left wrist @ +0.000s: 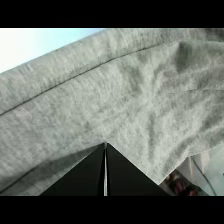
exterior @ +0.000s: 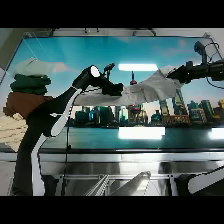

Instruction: Fold the shirts.

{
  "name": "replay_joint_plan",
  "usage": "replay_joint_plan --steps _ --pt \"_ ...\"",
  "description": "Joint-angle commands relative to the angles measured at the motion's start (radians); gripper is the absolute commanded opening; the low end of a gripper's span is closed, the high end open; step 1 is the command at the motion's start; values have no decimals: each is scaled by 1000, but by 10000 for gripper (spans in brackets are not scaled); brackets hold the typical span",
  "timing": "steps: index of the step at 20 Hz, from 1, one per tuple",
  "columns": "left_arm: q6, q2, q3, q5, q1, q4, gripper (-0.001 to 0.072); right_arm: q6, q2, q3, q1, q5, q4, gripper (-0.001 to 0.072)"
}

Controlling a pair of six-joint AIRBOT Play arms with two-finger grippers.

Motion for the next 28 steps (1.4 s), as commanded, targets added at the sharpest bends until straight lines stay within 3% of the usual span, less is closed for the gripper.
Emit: replay_joint_plan --steps 1,4,7,11,14,20,21,22,23,28 --pt "-3 -4 64 21 -38 -29 21 33 5 5 4 57 34 16" --pt "71 97 5 31 -3 -75 22 72 6 5 52 38 68 17" --pt "112 257 -18 -34 112 -74 22 90 6 5 184 -69 134 16" --pt "169 454 -13 -233 309 -74 22 125 4 5 442 -349 160 16" --pt "212 542 -13 -361 442 -73 22 151 0 5 640 -649 161 16" --pt "263 569 -97 -479 584 -93 22 129 -174 54 910 -1019 161 18" --pt "277 568 -141 -490 599 -130 22 112 -214 83 942 -1043 162 181" --pt "296 569 -180 -495 615 -180 22 111 -241 109 959 -1034 164 570" --pt "314 569 -213 -499 630 -237 22 96 -250 127 961 -999 164 703" --pt "356 570 -254 -504 713 -387 22 97 -158 149 875 -874 158 696"
